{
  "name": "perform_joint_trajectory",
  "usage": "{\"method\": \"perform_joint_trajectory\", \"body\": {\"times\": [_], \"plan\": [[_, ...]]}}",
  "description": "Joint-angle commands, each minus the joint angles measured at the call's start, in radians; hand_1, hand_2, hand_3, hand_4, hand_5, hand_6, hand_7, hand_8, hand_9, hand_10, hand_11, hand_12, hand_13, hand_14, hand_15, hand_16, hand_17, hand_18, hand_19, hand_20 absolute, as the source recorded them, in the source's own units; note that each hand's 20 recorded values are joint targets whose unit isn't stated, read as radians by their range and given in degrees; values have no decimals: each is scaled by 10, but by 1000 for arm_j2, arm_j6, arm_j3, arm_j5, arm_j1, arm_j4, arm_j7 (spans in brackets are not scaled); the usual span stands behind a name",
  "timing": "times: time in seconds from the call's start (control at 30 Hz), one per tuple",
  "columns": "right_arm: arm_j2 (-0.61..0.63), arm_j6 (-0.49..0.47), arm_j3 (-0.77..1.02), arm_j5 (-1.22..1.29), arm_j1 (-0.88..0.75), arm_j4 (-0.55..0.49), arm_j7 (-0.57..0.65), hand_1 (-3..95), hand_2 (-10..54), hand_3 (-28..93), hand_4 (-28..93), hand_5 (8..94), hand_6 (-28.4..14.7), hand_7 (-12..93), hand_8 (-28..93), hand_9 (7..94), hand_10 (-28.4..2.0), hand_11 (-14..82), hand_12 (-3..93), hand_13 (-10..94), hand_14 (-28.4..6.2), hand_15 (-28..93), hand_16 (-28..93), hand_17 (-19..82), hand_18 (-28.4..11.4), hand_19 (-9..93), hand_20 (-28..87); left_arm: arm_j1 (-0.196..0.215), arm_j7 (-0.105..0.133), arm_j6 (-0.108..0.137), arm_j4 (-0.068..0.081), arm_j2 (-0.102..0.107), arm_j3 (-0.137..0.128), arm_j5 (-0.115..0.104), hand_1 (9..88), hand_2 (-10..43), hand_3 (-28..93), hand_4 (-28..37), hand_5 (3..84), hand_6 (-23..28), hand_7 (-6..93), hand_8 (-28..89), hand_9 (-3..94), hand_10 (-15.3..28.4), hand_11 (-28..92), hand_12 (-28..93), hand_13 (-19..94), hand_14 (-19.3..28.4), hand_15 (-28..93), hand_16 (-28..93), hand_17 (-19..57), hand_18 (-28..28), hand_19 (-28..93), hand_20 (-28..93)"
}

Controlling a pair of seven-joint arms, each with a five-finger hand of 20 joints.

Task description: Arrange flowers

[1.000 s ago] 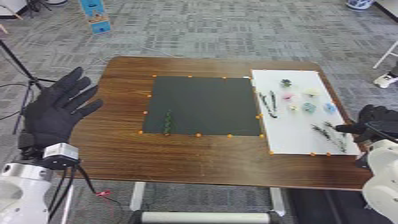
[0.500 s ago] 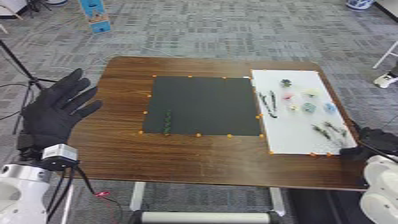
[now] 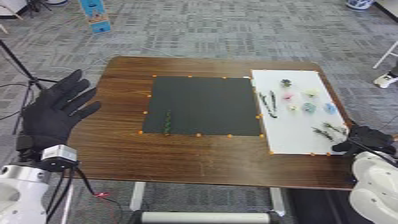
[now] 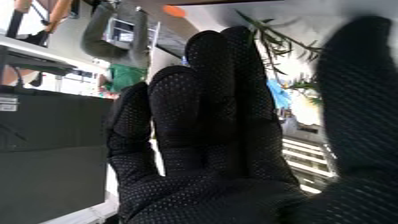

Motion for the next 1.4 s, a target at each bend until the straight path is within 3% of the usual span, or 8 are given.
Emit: {"method": "perform_joint_trajectory", "body": {"times": [0.03,0.17,0.37,0.57,0.73,0.87,1.17,1.4], "plan": [[-22,-17,-29,6,14,26,-5,349,-95,730,-283,638,-9,379,-118,678,-123,445,353,558,-118,751,362,258,-221,808,504,10,-6,12,-13,-17,-3,2,219,-91,695,-283,284,24,173,-91,252,110,164,152,215,141,168,29,-76,265,448,-1],[-27,-29,-47,16,37,53,7,372,-95,757,-282,645,-7,371,59,695,-118,441,364,569,-113,751,366,270,-219,818,498,7,-5,16,-12,-16,-4,1,219,-89,694,-283,284,24,173,-91,252,110,164,152,216,141,167,28,-76,265,447,-1],[-39,-12,-63,40,52,73,-13,496,-95,771,-280,701,2,410,131,786,-75,294,588,622,-107,771,385,301,-220,859,509,1,-5,24,-8,-16,-1,-2,219,-88,694,-283,285,24,175,-92,252,110,165,153,216,141,167,28,-76,265,448,-1],[-41,29,-54,67,53,42,-23,470,-85,834,-249,698,3,433,205,771,-73,385,642,641,-112,825,466,315,-231,902,561,5,4,23,-15,-8,-22,2,217,-86,695,-283,286,25,173,-92,252,110,166,152,216,141,168,28,-76,265,447,-1],[-47,5,3,154,54,-35,-67,378,-54,857,-91,663,-1,521,274,746,-99,533,632,659,-127,869,511,324,-241,923,615,23,13,31,-23,-11,-44,1,216,-88,698,-283,286,24,174,-91,252,110,167,152,216,140,166,28,-76,264,447,0],[-48,52,11,176,78,-95,-100,357,-33,869,-86,654,-8,543,317,789,-94,648,578,730,-113,900,523,404,-232,932,705,36,10,25,-26,-18,-44,0,217,-87,696,-283,286,24,174,-91,253,110,165,151,216,141,167,28,-75,263,446,0],[-78,334,-196,99,320,-172,-140,279,9,909,18,686,-6,539,367,825,-84,680,599,769,-103,913,529,455,-234,932,748,42,9,23,-28,-6,-56,2,217,-87,696,-283,287,25,173,-91,253,110,164,151,217,141,166,28,-75,261,445,2],[-248,315,-488,129,626,-69,-199,280,-5,913,26,700,-6,528,377,838,-82,672,610,782,-93,901,540,472,-235,932,756,54,23,25,-29,-10,-73,4,215,-93,701,-283,287,24,172,-90,253,110,163,152,217,140,166,29,-75,261,444,2]]}}
